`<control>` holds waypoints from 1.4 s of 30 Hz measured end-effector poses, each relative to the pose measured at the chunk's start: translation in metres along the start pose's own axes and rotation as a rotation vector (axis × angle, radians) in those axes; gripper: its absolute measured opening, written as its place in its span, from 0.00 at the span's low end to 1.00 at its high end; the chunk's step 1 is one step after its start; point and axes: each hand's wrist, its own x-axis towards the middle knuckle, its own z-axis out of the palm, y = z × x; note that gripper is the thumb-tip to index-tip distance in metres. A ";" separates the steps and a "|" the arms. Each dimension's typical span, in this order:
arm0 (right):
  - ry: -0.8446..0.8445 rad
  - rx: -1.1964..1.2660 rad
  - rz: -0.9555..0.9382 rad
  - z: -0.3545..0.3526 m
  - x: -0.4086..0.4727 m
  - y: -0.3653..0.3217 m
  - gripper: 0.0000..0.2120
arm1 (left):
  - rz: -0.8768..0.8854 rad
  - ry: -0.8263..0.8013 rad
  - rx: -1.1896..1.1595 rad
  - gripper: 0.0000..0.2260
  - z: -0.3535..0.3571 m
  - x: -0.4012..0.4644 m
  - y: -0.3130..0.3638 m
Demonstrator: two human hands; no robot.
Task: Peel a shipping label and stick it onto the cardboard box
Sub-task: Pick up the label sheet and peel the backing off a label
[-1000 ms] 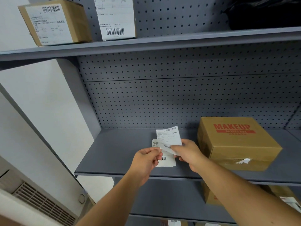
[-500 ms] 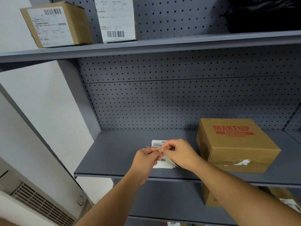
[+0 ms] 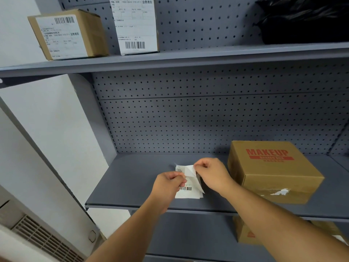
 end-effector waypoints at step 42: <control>0.331 -0.441 -0.096 -0.148 0.069 -0.066 0.14 | -0.057 0.086 0.724 0.16 -0.028 0.024 -0.023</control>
